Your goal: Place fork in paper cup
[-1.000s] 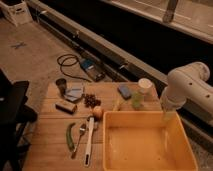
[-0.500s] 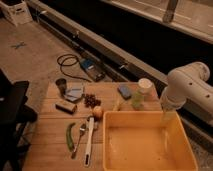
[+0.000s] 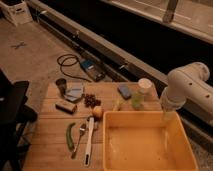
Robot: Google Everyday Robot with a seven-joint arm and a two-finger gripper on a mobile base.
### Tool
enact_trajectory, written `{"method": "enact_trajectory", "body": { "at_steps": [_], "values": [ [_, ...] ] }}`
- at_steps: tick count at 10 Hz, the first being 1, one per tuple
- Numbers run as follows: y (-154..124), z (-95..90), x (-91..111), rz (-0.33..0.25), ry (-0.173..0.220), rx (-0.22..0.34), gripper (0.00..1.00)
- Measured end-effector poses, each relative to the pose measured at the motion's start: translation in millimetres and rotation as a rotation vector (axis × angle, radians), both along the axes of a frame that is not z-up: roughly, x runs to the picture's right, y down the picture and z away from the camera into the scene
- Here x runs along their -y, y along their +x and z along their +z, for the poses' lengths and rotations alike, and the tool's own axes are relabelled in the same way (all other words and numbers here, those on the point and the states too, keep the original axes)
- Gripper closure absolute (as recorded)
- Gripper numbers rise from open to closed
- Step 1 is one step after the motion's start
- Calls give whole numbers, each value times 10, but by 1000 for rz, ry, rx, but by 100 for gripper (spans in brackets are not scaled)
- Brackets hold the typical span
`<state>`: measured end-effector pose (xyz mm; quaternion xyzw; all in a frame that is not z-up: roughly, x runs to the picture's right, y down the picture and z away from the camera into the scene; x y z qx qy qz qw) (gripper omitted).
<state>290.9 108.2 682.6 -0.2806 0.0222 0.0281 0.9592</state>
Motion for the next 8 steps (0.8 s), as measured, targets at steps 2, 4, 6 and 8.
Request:
{"method": "enact_trajectory", "body": {
  "at_steps": [2, 4, 6, 8],
  "values": [
    [3, -2, 0, 0, 0, -1, 35],
    [-2, 1, 2, 0, 0, 0, 35],
    [4, -1, 13, 0, 2, 0, 35],
    [-20, 1, 82, -11, 8, 42, 35]
  ]
}}
